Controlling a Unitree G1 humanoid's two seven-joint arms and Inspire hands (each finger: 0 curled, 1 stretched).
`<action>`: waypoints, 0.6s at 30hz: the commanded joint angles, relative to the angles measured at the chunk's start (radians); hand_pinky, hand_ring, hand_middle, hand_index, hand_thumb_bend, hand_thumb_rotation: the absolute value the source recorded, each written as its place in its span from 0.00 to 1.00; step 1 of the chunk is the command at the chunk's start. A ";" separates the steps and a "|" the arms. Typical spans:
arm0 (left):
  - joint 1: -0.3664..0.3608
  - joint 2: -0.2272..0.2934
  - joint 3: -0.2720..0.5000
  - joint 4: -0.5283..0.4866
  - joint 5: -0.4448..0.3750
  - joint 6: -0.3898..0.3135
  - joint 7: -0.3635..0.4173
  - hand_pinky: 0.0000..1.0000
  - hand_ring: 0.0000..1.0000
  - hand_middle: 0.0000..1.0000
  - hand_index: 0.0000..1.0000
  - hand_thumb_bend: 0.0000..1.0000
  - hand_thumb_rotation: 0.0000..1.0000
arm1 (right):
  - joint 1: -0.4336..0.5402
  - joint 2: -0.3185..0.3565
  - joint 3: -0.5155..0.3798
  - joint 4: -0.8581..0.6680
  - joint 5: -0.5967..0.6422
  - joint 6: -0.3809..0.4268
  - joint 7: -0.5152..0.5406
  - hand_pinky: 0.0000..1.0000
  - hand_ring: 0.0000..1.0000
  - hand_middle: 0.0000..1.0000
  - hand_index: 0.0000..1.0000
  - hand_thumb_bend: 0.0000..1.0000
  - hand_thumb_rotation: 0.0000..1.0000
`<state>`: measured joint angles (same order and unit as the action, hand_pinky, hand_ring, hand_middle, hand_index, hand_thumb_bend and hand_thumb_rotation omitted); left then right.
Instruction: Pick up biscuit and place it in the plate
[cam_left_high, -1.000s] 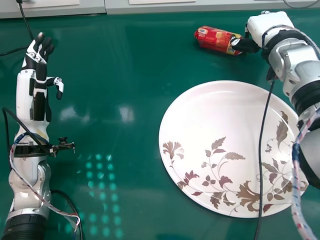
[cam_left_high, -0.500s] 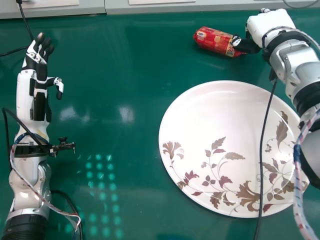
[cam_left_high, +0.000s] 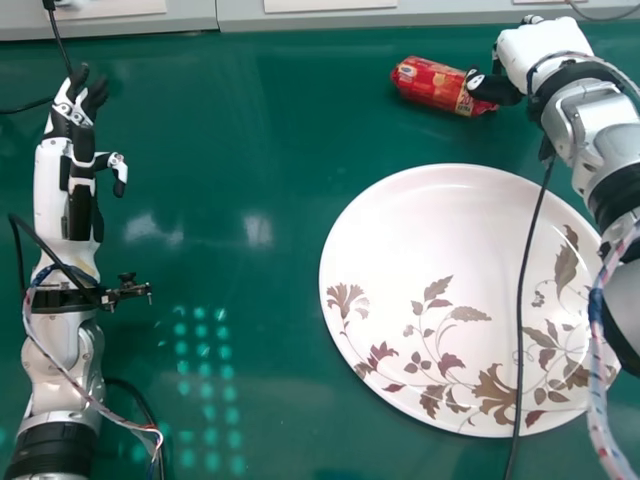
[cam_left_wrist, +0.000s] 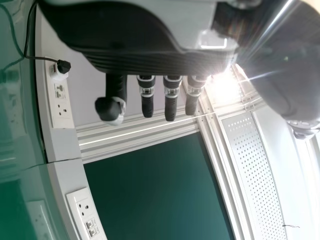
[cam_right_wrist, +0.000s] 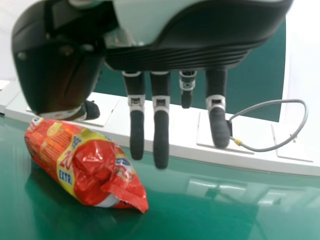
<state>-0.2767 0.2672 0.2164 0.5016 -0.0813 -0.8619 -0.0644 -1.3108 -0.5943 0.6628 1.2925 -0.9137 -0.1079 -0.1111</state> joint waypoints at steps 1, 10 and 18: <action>0.123 -0.061 -0.017 0.134 0.014 -0.019 -0.007 0.00 1.00 0.97 1.00 1.00 0.85 | -0.041 0.011 -0.004 0.008 0.007 0.009 0.043 0.54 0.66 0.72 0.77 0.76 0.35; 0.146 -0.059 -0.012 0.106 0.021 0.000 0.000 0.00 1.00 0.98 1.00 1.00 0.84 | -0.066 0.047 -0.033 0.016 0.045 0.028 0.124 0.75 0.88 0.96 0.98 1.00 0.67; 0.166 -0.061 -0.014 0.075 0.013 0.009 0.000 0.00 1.00 0.98 1.00 1.00 0.84 | -0.068 0.071 -0.017 0.023 0.035 0.029 0.169 0.87 0.95 1.00 1.00 1.00 0.77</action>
<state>-0.2597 0.2667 0.2167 0.4813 -0.0895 -0.8627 -0.0714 -1.3608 -0.5401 0.6382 1.3123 -0.8756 -0.0833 0.0487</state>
